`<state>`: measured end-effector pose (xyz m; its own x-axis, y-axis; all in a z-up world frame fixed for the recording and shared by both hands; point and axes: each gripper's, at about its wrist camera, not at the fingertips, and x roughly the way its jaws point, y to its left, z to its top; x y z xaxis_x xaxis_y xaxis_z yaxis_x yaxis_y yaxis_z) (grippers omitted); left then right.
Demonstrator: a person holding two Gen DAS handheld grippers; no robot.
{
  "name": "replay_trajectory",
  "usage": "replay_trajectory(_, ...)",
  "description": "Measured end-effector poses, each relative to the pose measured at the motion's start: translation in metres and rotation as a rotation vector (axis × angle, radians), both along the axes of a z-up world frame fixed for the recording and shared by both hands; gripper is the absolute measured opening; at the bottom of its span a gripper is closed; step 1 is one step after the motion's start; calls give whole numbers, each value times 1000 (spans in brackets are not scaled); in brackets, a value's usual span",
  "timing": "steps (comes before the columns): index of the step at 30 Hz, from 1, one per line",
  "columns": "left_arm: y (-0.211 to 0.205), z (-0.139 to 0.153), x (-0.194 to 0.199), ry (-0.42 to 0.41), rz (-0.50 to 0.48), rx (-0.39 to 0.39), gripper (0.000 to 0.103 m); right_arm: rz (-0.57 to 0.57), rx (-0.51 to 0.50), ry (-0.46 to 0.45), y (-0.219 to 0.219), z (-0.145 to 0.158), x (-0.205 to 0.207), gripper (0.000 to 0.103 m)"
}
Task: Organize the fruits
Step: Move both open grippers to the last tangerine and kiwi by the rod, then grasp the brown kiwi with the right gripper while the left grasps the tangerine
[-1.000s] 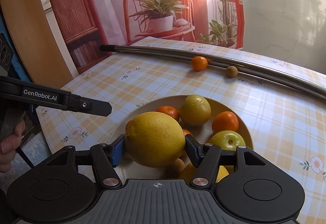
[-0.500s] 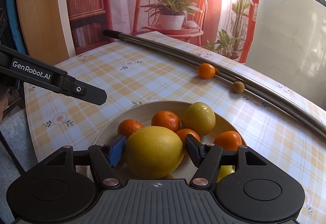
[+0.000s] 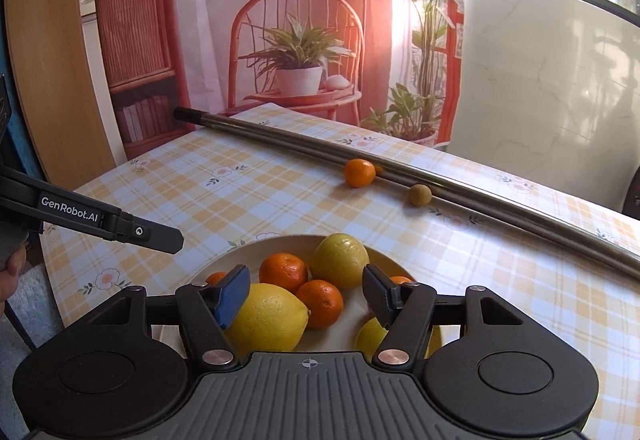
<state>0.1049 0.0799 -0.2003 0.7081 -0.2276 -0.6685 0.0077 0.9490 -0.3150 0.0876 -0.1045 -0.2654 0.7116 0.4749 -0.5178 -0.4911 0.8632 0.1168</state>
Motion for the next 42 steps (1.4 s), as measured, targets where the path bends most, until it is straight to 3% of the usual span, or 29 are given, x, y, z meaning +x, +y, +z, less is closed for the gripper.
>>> replay_trajectory(9, 11, 31, 18, -81, 20, 55, 28, -154, 56, -53, -50, 17, 27, 59)
replay_trajectory(22, 12, 60, 58, -149, 12, 126, 29, -192, 81, -49, -65, 29, 86, 59)
replay_trajectory(30, 6, 57, 91, -167, 1, 147, 30, -152, -26, -50, -39, 15, 133, 59)
replay_trajectory(38, -2, 35, 125, -129, -19, 114, 30, -107, -3, 42, -31, -24, 181, 58)
replay_trajectory(42, -9, 25, 138, -105, -47, 118, 30, -82, -3, 66, -23, -40, 197, 50)
